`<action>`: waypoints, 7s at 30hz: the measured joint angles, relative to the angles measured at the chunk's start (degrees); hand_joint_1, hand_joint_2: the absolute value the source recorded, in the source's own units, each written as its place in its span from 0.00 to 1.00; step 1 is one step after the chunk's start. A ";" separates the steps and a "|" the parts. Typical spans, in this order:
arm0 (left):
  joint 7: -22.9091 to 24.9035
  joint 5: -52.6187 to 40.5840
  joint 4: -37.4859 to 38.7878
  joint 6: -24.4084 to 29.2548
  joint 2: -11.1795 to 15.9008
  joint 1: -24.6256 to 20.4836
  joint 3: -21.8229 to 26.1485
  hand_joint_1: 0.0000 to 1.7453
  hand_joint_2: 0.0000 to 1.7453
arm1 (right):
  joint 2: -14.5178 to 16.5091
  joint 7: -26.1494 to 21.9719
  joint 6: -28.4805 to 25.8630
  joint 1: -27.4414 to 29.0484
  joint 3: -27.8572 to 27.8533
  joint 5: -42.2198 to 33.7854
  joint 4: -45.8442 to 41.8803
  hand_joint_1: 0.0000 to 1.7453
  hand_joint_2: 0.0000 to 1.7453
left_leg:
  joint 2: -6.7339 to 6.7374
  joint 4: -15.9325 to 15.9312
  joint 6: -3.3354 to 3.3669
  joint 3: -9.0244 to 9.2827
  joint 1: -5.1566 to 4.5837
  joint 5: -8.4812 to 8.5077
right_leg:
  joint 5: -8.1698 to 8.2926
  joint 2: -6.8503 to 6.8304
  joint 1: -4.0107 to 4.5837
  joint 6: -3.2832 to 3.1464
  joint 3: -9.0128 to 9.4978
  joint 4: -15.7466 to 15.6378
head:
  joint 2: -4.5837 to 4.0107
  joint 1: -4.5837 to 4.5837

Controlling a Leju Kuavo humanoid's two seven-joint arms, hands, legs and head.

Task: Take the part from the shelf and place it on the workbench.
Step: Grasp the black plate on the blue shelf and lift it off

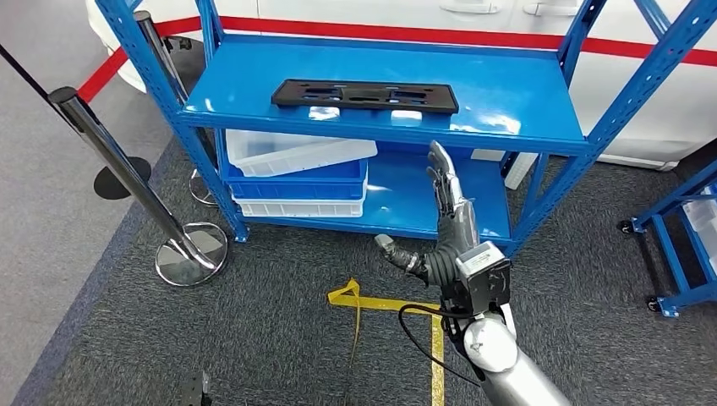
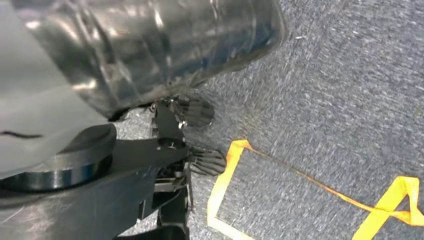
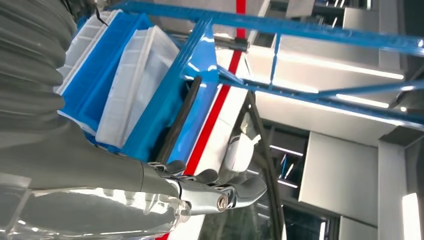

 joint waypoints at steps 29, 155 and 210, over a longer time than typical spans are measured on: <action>-0.25 -0.31 0.20 -0.16 0.39 -0.16 -0.98 0.00 0.00 | 0.44 -0.34 -1.77 -0.14 0.18 3.35 1.54 0.00 1.00 | -0.47 -3.23 0.73 1.78 -0.22 -0.34 | 1.13 0.07 0.14 0.77 -2.62 0.94 | -0.01 0.21; 5.83 -4.58 0.22 -1.41 -0.62 -2.23 -9.80 0.00 0.00 | 8.08 1.92 0.47 -13.49 12.48 18.89 32.87 0.00 1.00 | -0.16 -3.10 -0.30 1.96 0.46 -0.11 | 0.84 0.17 -0.25 0.32 -1.56 0.45 | -0.01 -0.37; 7.16 -2.67 0.22 -2.03 -1.21 -1.43 -11.85 0.00 0.00 | 12.02 6.75 -14.47 -13.74 17.34 31.99 29.39 0.00 0.00 | -0.05 -3.85 0.96 -3.37 0.68 5.05 | -2.85 0.08 -0.44 2.23 -1.72 6.21 | -0.01 -0.37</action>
